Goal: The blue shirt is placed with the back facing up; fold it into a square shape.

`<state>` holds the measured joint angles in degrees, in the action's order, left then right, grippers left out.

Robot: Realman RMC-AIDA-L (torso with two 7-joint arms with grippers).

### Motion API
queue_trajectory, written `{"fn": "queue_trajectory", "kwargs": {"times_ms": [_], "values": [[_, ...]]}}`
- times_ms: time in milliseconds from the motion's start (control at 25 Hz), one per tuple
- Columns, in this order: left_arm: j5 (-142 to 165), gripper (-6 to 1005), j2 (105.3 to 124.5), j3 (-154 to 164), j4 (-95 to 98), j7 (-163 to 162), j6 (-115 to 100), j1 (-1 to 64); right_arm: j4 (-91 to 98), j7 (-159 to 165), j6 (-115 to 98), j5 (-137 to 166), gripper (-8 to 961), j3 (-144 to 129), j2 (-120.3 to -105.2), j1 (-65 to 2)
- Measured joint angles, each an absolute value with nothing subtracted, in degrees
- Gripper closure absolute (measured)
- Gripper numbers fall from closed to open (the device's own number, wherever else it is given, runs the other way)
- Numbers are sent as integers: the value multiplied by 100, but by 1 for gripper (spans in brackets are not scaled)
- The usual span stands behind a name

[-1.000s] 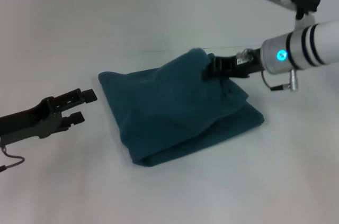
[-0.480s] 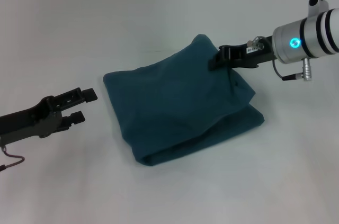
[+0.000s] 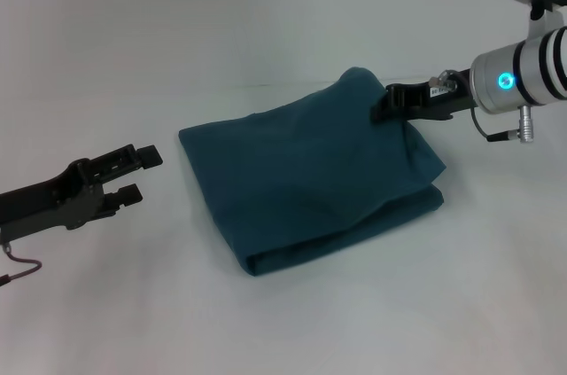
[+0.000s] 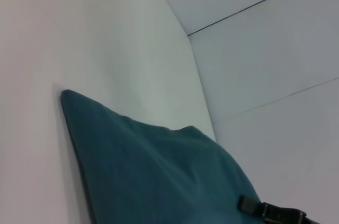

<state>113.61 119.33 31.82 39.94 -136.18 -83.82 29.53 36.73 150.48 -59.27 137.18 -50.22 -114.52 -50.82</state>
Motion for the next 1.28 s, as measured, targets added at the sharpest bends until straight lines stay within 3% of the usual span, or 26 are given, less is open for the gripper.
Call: {"fn": "queue_trajectory", "kwargs": {"times_ms": [880, 1040, 1240, 1280], "values": [[11365, 37, 11936, 3182, 3972, -13623, -8345, 2926, 3095, 15346, -5083, 14587, 735, -5159, -11424, -5202], [11365, 37, 11936, 3181, 3972, -13623, -8347, 2926, 3069, 15450, -5037, 14667, 723, -5159, -11351, -5140], [11365, 37, 11941, 3182, 3972, -13623, -8354, 2932, 2956, 15677, -5083, 14771, 479, -5049, -11113, -5047], [11364, 37, 11944, 3181, 3972, -13623, -8355, 2933, 3041, 15659, -5231, 14718, 473, -4978, -11082, -5000]]}}
